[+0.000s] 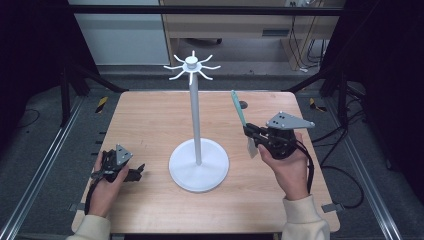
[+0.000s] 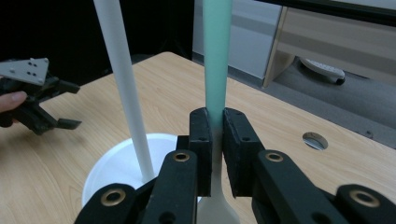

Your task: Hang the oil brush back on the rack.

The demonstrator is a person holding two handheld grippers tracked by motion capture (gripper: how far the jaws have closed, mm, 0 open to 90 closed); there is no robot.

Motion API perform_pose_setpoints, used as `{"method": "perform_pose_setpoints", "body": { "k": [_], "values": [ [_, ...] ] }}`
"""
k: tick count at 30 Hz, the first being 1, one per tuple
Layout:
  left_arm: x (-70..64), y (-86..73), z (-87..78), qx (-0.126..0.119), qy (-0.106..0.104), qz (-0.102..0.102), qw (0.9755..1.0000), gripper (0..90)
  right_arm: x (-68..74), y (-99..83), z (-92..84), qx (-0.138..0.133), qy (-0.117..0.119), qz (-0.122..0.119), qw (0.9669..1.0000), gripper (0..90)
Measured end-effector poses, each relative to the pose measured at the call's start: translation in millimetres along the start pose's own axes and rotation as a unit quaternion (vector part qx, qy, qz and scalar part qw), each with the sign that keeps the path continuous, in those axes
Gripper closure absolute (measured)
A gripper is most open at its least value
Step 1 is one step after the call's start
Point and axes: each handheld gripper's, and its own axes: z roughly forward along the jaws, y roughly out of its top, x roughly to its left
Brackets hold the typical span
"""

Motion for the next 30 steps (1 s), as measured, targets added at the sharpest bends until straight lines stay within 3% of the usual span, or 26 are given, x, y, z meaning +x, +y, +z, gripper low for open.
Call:
{"method": "perform_pose_setpoints", "body": {
  "k": [16,30],
  "values": [
    [-0.7,1.0,-0.4,-0.004,0.001,-0.001,1.0,2.9,13.8,14.7,-11.2,-0.05,0.035,0.009,0.9981,82.2],
    [-1.2,0.4,-0.1,0.0,-0.003,0.003,1.0,2.9,35.3,30.5,-16.0,-0.071,0.048,-0.018,0.9961,82.2]
  ]
}}
